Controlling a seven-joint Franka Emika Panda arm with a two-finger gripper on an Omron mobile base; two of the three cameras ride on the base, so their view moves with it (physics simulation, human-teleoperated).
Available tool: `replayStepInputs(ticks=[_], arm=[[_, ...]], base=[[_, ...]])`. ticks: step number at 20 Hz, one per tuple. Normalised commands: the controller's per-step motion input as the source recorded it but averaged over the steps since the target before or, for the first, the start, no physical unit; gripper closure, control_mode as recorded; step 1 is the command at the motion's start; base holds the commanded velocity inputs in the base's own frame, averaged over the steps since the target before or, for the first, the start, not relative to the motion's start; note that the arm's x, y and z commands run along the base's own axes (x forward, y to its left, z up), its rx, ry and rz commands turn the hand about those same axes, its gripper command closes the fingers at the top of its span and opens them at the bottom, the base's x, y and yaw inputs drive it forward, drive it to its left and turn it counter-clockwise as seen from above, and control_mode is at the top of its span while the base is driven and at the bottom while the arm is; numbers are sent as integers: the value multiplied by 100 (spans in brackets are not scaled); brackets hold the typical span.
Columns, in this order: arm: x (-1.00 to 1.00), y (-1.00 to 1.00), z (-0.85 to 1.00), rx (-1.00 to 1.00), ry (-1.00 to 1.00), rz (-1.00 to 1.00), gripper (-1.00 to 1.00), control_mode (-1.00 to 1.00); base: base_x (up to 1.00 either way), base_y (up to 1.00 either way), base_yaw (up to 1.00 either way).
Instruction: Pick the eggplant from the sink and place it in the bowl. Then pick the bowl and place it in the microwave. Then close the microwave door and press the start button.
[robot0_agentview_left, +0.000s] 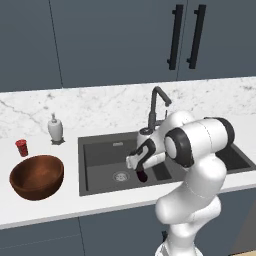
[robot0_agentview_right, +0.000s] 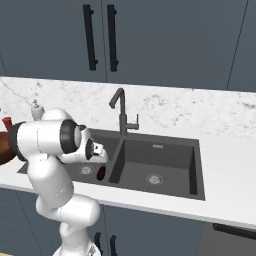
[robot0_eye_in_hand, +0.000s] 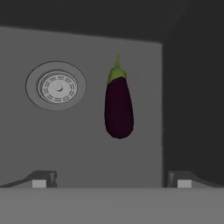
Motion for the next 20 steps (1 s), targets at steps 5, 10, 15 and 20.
replayStepInputs(ticks=[5,10,15,20], arm=[[37,0,-26,0,-1,0,-100,-100],[46,0,-23,0,-2,0,-100,-100],[24,0,-32,0,0,0,-100,-100],[1,-1,-49,0,1,0,-100,-100]], base=[[0,0,0],[0,0,0],[0,0,0],[0,0,0]])
